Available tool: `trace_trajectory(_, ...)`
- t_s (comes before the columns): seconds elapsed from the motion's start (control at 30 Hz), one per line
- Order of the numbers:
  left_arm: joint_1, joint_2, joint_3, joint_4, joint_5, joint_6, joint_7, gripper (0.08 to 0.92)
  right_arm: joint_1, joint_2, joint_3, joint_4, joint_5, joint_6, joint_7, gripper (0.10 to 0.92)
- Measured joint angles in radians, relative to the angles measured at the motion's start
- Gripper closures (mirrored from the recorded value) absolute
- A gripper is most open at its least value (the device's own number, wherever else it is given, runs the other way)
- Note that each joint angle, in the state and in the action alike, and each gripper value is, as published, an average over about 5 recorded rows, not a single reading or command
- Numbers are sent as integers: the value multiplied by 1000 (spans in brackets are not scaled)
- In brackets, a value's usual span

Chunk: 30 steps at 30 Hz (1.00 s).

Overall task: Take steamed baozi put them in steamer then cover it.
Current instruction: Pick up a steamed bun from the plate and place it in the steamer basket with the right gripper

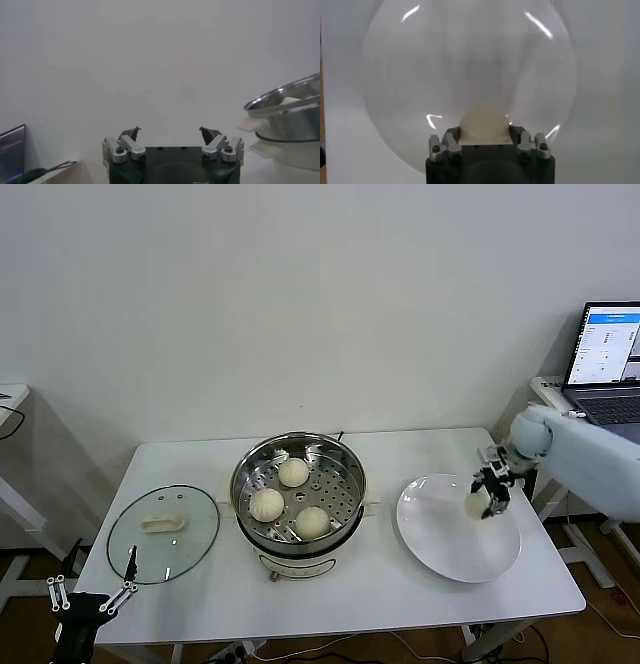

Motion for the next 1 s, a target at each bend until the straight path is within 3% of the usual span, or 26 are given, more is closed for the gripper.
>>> trace_trajectory(0.43,-11,2,4,-3,0,1,-2,177,339,155,-98,141,185,-35,-165,355)
trace_trajectory(1.0,-29,-5,-4,5,0,3,-13,177,441,454,-213,202,329,-113,-130,341)
